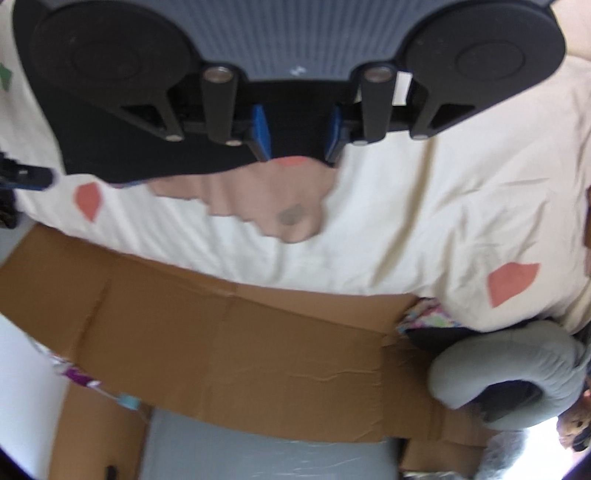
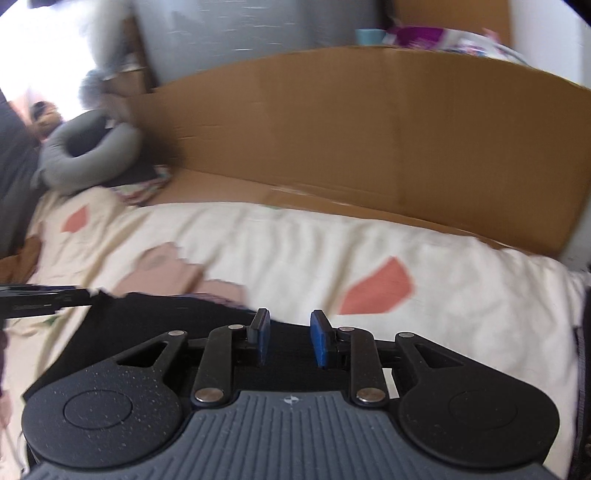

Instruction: Fold clothes

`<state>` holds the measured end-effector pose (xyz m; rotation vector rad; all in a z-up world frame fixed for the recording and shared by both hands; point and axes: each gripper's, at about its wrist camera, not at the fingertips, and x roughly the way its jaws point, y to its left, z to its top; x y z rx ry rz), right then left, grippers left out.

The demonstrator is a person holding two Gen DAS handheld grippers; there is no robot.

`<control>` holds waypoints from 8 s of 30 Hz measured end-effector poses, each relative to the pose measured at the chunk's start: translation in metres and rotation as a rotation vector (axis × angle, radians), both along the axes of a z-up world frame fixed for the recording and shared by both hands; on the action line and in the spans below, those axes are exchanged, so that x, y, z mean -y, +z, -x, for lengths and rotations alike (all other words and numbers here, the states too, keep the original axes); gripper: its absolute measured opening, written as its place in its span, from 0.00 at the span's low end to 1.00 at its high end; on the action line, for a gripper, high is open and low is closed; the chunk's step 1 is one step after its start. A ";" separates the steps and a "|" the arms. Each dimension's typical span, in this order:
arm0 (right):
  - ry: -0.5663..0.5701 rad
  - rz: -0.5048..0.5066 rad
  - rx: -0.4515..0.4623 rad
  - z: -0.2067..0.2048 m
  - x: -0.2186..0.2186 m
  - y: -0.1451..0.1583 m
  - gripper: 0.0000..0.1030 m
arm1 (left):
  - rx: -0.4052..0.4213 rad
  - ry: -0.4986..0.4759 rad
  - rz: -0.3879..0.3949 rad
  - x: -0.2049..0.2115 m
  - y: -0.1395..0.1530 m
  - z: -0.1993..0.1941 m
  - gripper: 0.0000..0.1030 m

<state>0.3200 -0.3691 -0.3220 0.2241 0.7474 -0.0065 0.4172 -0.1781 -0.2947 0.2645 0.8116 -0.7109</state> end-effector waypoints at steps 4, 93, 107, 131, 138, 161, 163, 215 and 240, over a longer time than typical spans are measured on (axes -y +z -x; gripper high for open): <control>0.070 0.011 0.003 -0.006 -0.024 0.001 0.25 | -0.017 -0.068 0.023 0.017 -0.001 0.018 0.33; 0.180 -0.007 -0.185 0.113 -0.068 -0.036 0.13 | -0.103 -0.306 -0.108 -0.018 -0.033 0.121 0.17; 0.111 -0.008 -0.142 0.152 -0.046 -0.013 0.17 | -0.091 -0.222 -0.095 -0.054 -0.006 0.130 0.17; 0.114 0.053 -0.212 0.176 -0.049 -0.042 0.25 | -0.131 -0.290 -0.147 -0.065 -0.029 0.172 0.17; 0.068 0.069 -0.224 0.190 -0.035 -0.039 0.24 | -0.112 -0.219 -0.148 -0.086 -0.016 0.159 0.17; -0.110 -0.401 -0.314 0.202 -0.004 -0.062 0.40 | -0.150 -0.080 -0.123 -0.152 -0.006 0.131 0.27; -0.140 -0.446 -0.310 0.201 0.001 -0.067 0.40 | -0.154 -0.083 -0.127 -0.151 -0.011 0.129 0.29; -0.374 -0.910 -0.190 0.198 0.037 -0.114 0.30 | -0.191 -0.088 -0.014 -0.175 -0.028 0.105 0.34; -0.336 -0.816 -0.147 0.198 0.036 -0.069 0.06 | -0.277 -0.104 -0.320 -0.126 0.029 0.108 0.04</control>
